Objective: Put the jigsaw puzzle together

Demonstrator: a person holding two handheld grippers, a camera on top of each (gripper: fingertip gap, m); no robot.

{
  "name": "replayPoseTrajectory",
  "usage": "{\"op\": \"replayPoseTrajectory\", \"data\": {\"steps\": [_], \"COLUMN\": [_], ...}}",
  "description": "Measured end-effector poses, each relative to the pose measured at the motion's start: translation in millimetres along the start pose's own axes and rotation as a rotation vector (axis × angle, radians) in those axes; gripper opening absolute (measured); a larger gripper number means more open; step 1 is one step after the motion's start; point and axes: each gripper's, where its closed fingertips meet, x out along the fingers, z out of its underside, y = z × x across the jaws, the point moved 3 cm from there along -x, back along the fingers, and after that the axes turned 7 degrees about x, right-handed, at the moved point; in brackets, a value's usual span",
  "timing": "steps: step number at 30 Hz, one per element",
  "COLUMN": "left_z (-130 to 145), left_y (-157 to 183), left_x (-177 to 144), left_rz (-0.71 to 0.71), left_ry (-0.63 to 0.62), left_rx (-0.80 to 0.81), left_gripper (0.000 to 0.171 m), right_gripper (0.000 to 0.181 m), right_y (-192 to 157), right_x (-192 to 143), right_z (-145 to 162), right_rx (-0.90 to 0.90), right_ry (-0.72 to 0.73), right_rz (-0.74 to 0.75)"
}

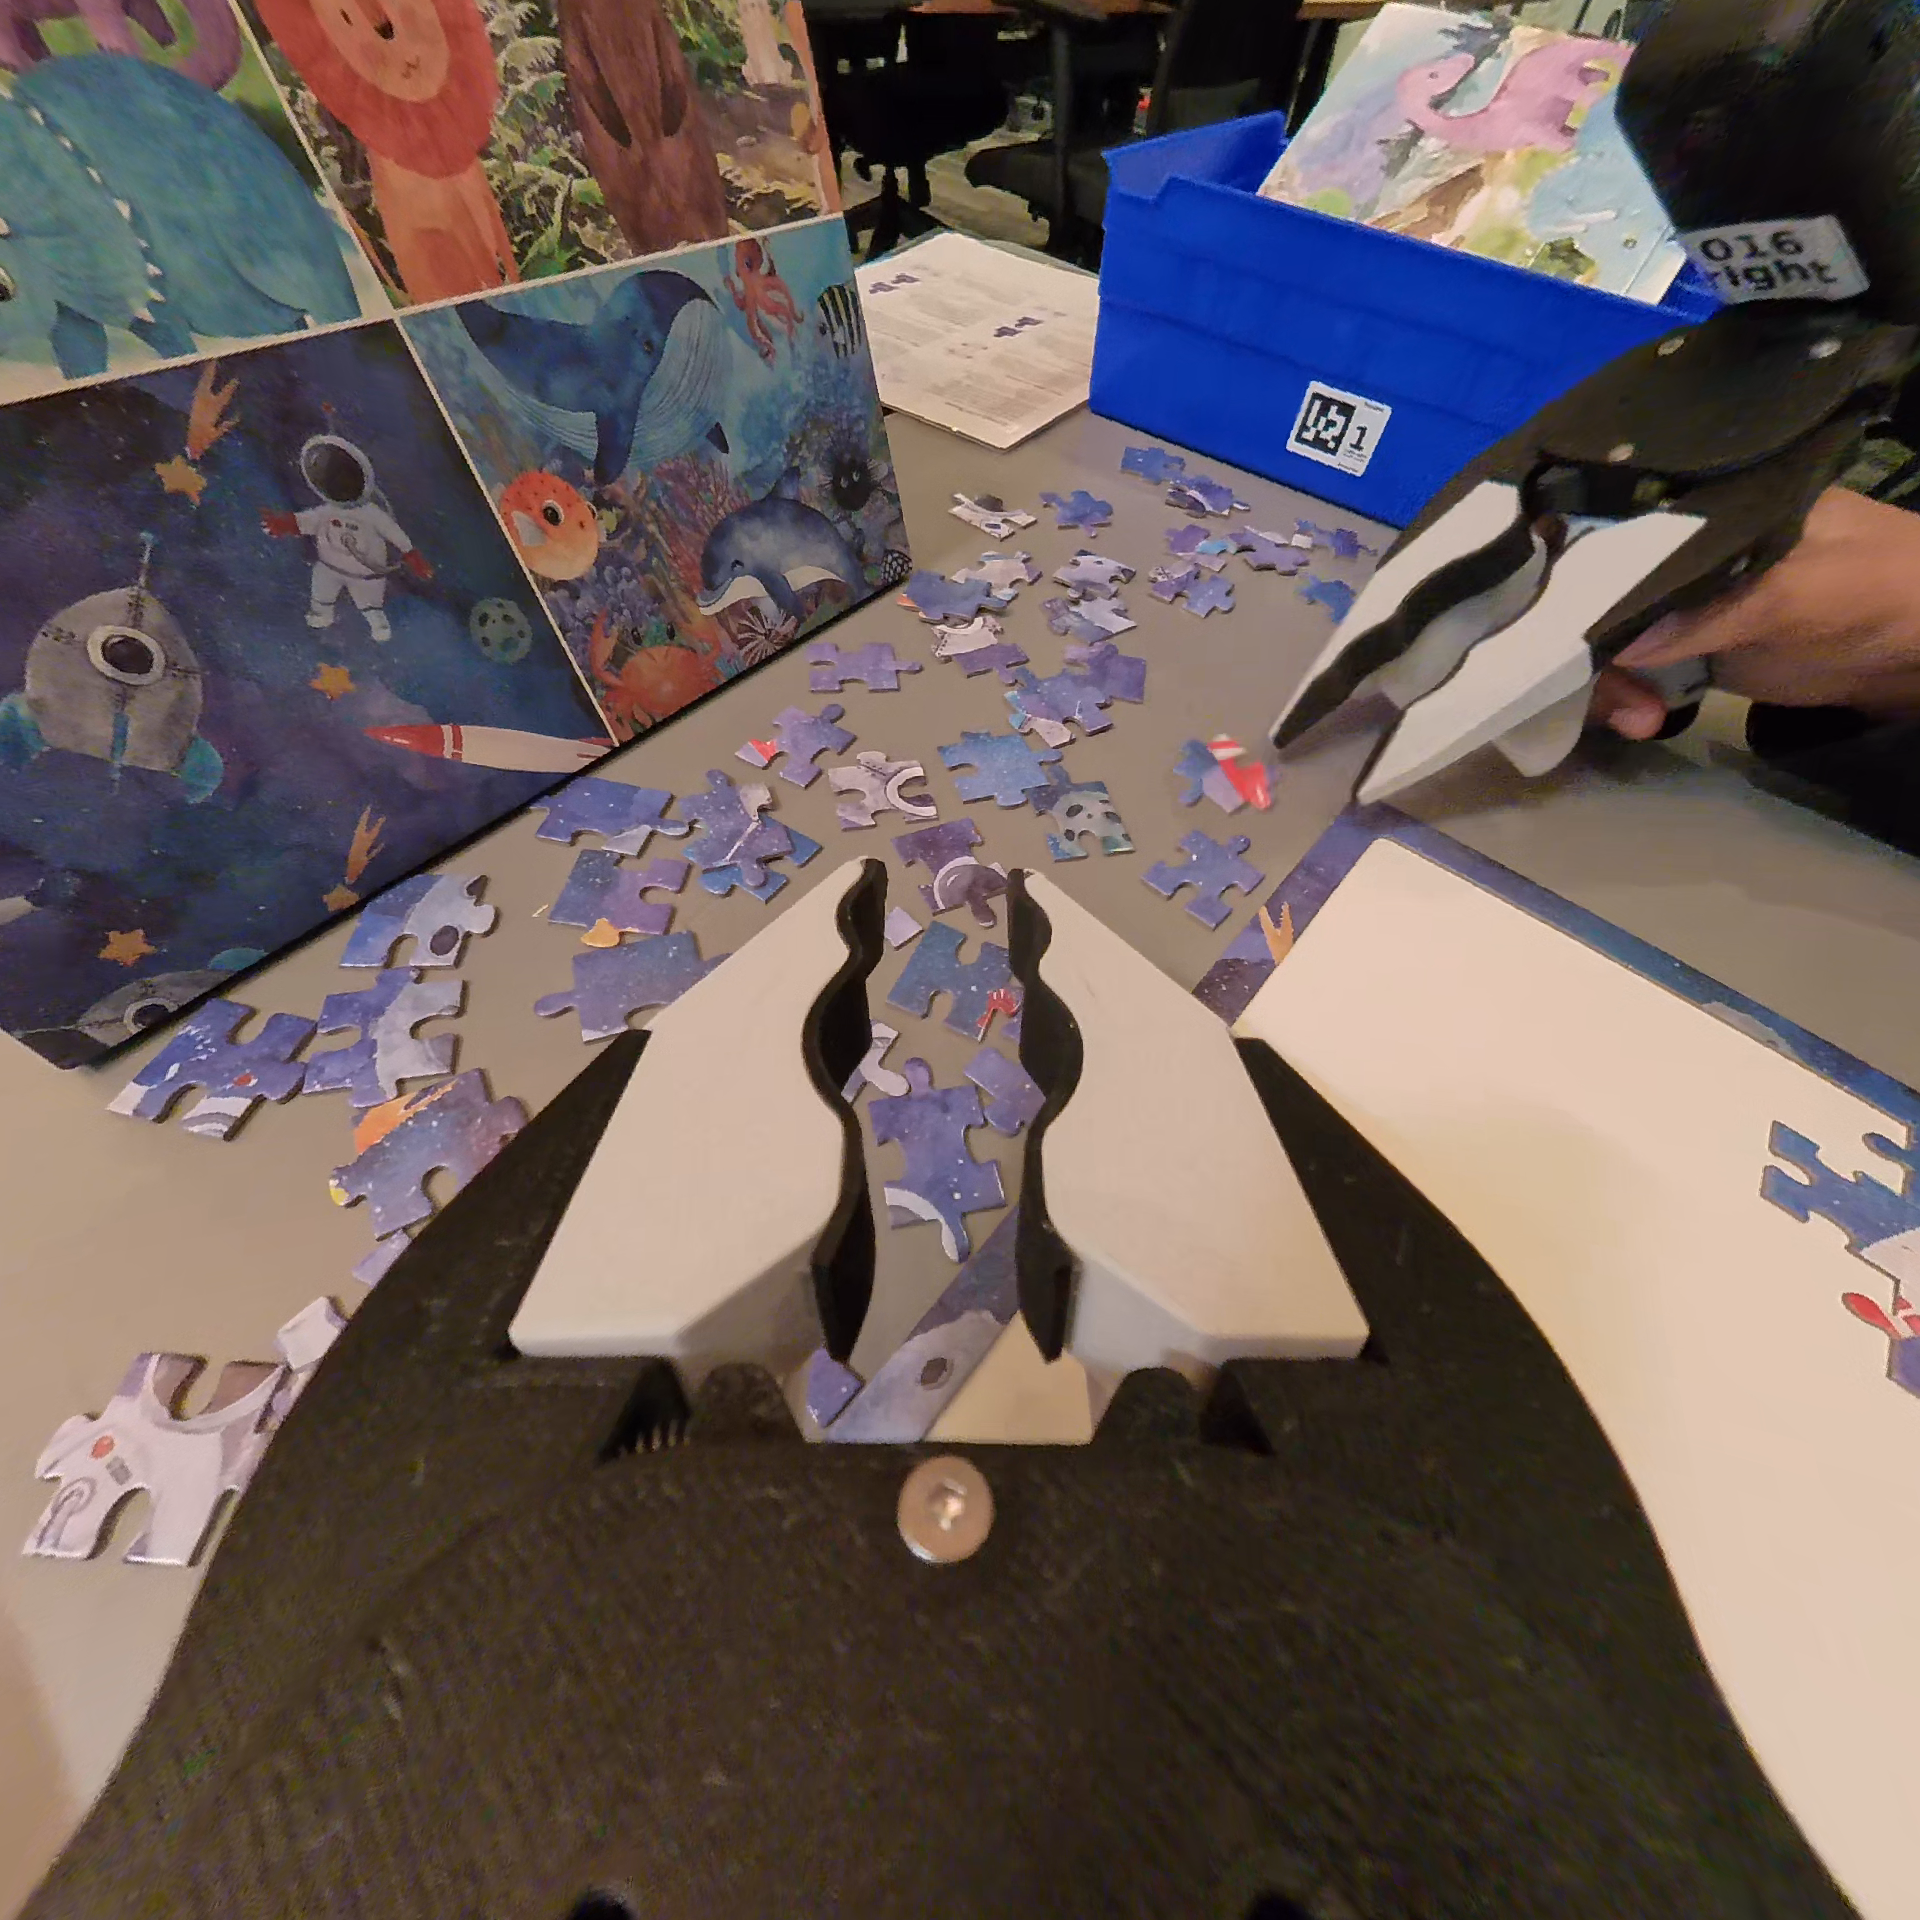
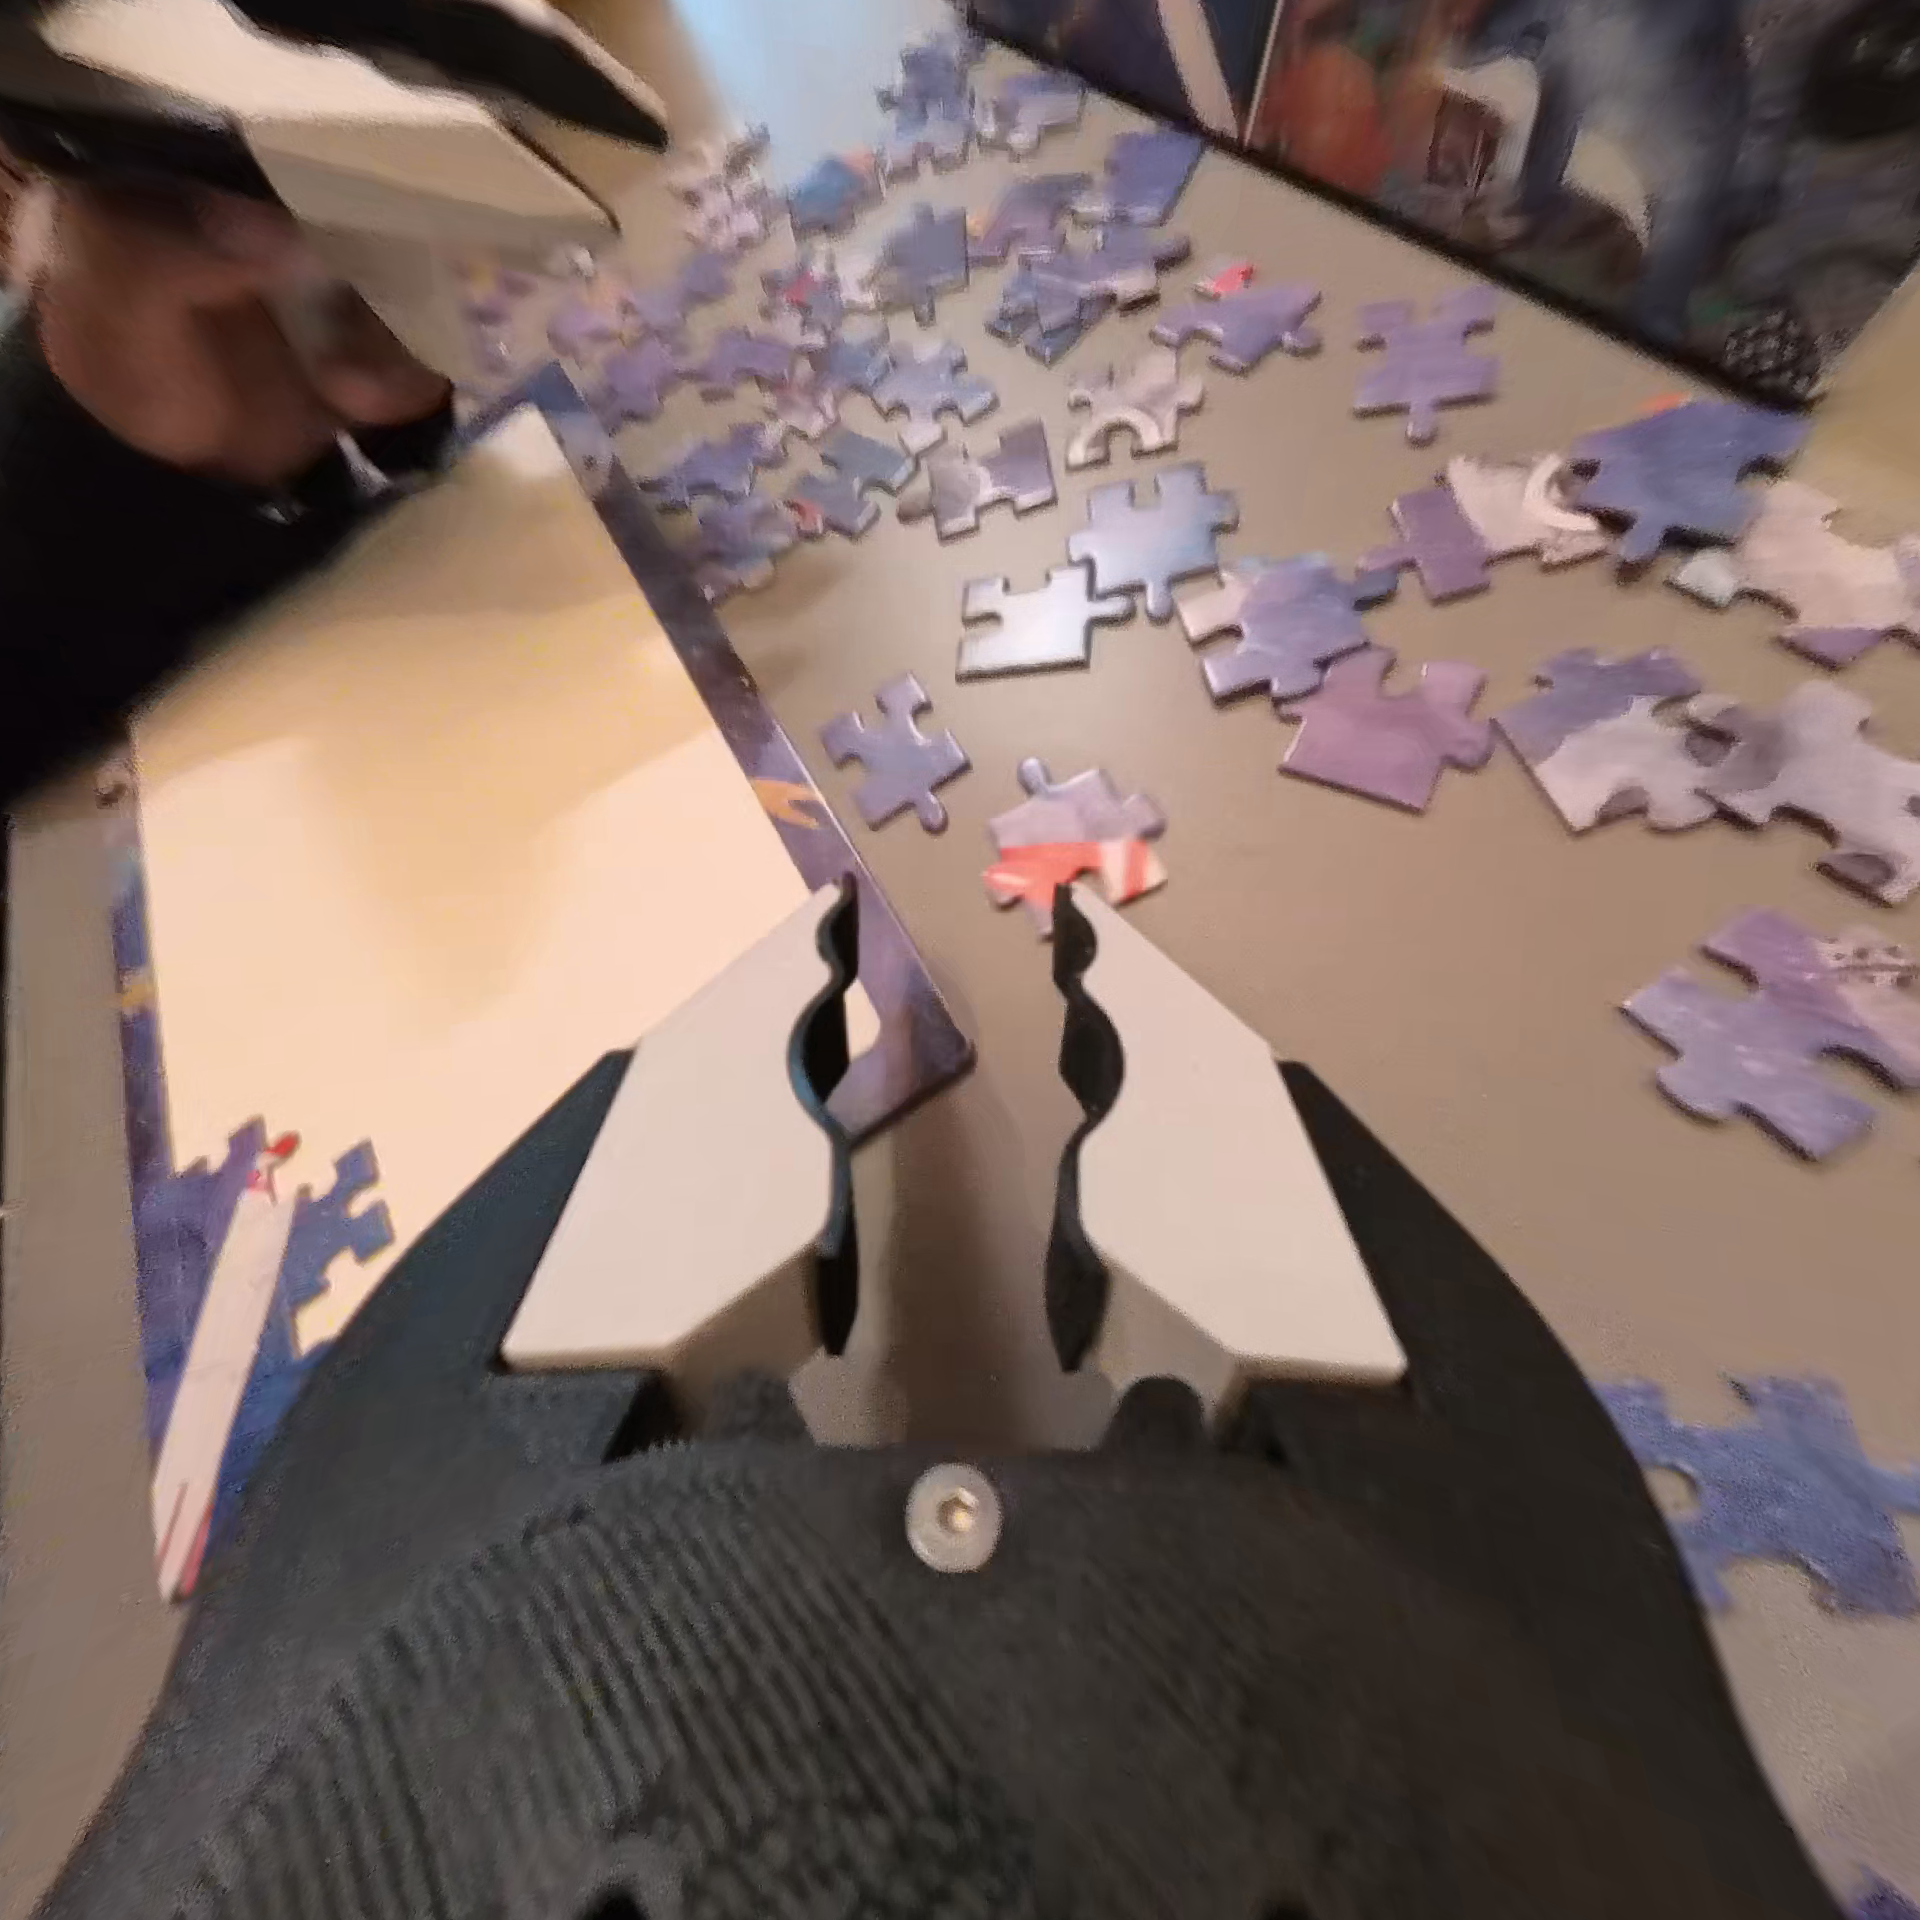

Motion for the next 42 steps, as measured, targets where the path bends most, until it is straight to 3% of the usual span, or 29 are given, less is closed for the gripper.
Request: {"op": "replayPoseTrajectory", "data": {"steps": [5,13,18,25,26,27,31,36,42], "left_z": [-1.5,-0.6,0.3,-0.8,-1.0,-1.2,-2.1,-1.1,-1.3], "left_y": [0.3,2.9,1.8,2.4,2.7,3.3,6.3,8.7,7.8], "left_x": [-1.1,0.9,0.9,0.4,0.3,0.5,1.1,2.9,2.4], "left_rz": [0.0,0.007,0.006,0.005,0.006,0.008,0.015,0.023,0.021], "left_ry": [0.005,-0.004,-0.004,-0.002,-0.002,-0.002,-0.002,-0.009,-0.006], "left_rx": [0.0,0.008,0.003,0.009,0.01,0.01,0.017,0.021,0.017], "left_gripper": [0.023,0.023,0.023,0.023,0.023,0.023,0.023,0.023,0.023], "right_gripper": [0.041,0.049,0.024,0.023,0.006,0.006,0.019,0.032,0.046], "right_y": [21.6,19.3,11.7,17.3,15.4,13.0,1.6,19.7,22.9], "right_x": [-6.6,14.2,20.8,12.7,10.1,7.2,-1.4,-0.9,11.8], "right_z": [-9.3,-3.6,-4.3,-7.6,-10.3,-13.5,-17.1,-13.0,-2.9], "right_rx": [-0.027,-0.22,-0.203,-0.091,-0.084,-0.069,-0.022,-0.068,-0.096], "right_ry": [0.075,-0.025,-0.04,0.012,0.037,0.069,0.106,0.078,-0.003], "right_rz": [0.147,0.232,0.178,0.188,0.168,0.146,0.072,0.22,0.27]}}
